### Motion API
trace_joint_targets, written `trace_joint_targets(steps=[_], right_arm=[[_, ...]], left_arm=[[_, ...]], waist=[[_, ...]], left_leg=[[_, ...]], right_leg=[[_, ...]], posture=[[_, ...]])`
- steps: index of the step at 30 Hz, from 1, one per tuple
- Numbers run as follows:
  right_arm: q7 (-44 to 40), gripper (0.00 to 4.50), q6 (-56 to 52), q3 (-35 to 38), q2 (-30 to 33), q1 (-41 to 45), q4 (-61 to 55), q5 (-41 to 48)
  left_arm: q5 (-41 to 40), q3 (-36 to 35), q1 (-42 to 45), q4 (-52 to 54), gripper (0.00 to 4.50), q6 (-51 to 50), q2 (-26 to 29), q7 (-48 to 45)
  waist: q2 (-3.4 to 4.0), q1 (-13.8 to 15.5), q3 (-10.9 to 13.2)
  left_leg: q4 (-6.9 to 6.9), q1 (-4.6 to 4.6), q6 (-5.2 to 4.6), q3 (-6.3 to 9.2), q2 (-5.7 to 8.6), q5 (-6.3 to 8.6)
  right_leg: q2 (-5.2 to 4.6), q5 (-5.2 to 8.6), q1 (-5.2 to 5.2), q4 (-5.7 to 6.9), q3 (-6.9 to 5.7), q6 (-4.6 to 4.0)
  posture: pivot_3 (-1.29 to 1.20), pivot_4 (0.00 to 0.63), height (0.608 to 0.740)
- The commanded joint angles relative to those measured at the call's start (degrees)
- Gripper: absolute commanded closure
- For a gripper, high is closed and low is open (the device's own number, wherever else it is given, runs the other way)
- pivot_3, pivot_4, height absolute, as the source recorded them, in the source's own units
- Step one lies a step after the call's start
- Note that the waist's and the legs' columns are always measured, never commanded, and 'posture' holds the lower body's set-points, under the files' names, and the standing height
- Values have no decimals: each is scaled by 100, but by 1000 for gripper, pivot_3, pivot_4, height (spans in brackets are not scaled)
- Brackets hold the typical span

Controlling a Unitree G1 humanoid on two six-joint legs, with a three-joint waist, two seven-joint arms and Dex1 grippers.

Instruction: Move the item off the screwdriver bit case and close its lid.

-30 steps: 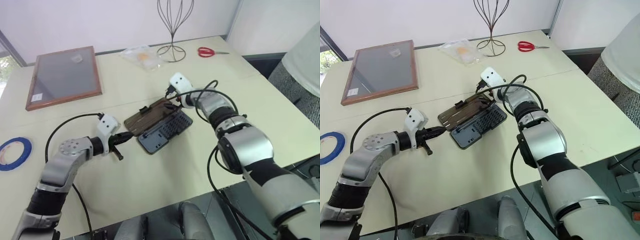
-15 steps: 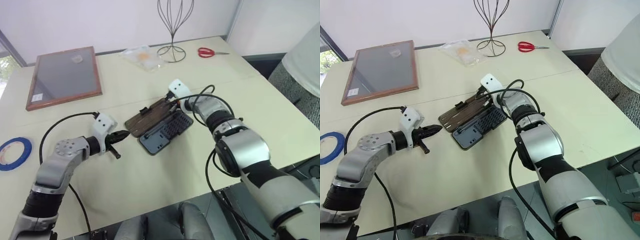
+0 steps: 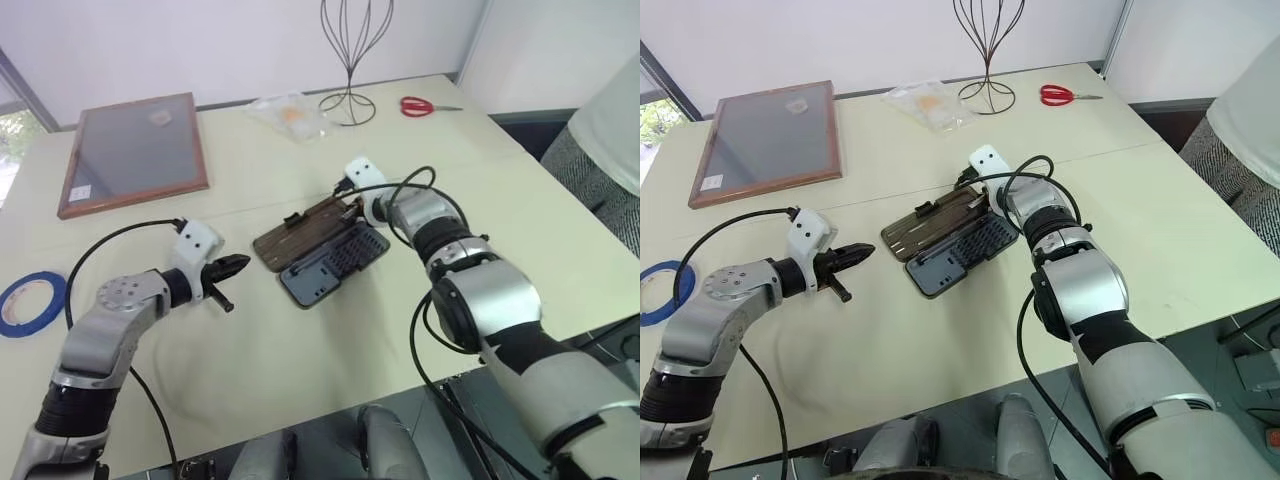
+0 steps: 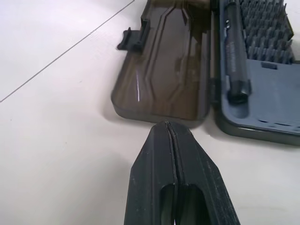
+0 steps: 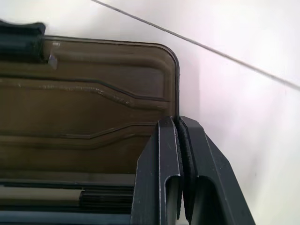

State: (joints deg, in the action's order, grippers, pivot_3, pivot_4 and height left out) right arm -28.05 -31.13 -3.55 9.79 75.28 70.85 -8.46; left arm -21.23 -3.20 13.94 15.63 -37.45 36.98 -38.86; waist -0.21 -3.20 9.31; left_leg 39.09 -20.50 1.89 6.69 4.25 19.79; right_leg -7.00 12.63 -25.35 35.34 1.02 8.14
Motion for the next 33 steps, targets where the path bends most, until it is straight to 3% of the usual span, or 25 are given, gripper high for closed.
trace_joint_targets(steps=[1, 14, 21, 33], right_arm=[[49, 4434, -1222, 109, 28, -192, -245, 180], [-627, 4434, -4708, -502, 386, -1039, -3650, 840], [-567, 4434, -6009, -651, 661, -1245, -4687, 1382], [1061, 4434, -6137, 365, 516, -1920, -5432, 2213]], left_arm=[[-28, -106, 101, 110, 4500, -4, 66, -7], [37, 53, 409, -155, 4500, 49, 86, -154], [68, 79, 475, -238, 4500, 79, 100, -210], [127, 132, 459, -228, 4500, 115, 76, -223]], waist=[[0, 15, 0], [0, 64, -2], [0, 66, -2], [-4, 71, -4]], left_leg=[[0, 0, 0, 0, 0, 0], [-4, -2, -1, -5, 5, 1], [-4, -5, -1, -7, 5, 1], [-1, -1, -1, -10, 4, 1]], right_leg=[[0, 0, 0, 0, 0, 0], [0, 0, -6, 3, -3, 0], [0, 0, -9, 2, -3, 0], [0, 0, -8, 0, -3, 0]], posture=[[0, 150, 740], [0, 150, 740], [0, 150, 740], [0, 150, 740]])
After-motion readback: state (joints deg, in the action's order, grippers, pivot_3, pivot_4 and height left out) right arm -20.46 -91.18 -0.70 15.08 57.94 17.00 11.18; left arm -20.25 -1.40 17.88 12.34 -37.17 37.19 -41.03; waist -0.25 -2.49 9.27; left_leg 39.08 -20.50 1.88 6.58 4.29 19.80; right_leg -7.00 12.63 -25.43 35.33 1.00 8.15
